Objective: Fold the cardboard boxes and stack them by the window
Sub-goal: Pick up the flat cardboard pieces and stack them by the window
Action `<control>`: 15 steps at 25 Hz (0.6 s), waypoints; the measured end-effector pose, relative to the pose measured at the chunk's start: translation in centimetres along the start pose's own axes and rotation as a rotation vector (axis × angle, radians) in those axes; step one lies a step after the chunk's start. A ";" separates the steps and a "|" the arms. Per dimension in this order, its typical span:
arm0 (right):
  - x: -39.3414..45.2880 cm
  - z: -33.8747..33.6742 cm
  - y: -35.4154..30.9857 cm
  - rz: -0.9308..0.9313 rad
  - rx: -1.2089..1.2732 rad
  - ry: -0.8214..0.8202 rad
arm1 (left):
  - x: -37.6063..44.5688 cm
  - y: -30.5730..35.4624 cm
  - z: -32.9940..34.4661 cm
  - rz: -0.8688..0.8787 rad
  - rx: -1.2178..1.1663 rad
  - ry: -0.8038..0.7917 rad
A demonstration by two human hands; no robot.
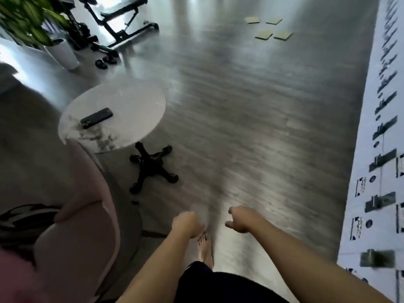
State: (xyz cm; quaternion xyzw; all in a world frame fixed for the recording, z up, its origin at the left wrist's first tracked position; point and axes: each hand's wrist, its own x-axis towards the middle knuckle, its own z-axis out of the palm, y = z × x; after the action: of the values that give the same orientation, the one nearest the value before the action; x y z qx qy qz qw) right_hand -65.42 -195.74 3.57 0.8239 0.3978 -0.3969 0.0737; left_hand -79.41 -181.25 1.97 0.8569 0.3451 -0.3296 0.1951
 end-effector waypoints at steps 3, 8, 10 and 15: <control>4.8 -7.5 3.0 0.126 0.095 0.037 | 7.4 2.1 -8.7 0.027 0.047 -0.004; 11.8 -17.4 9.3 0.227 0.225 0.097 | 18.4 9.8 -19.6 0.143 0.112 0.008; 15.2 -21.1 12.7 0.253 0.215 0.079 | 23.0 13.9 -23.3 0.180 0.117 0.009; 23.1 -31.8 22.2 0.257 0.241 0.050 | 32.7 22.5 -31.3 0.158 0.107 -0.002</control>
State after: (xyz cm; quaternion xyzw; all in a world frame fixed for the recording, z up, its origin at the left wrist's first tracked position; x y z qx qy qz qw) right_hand -22.16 -182.97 4.26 0.8805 0.2404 -0.4083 0.0149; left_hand -31.89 -163.99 3.57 0.8903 0.2579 -0.3321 0.1748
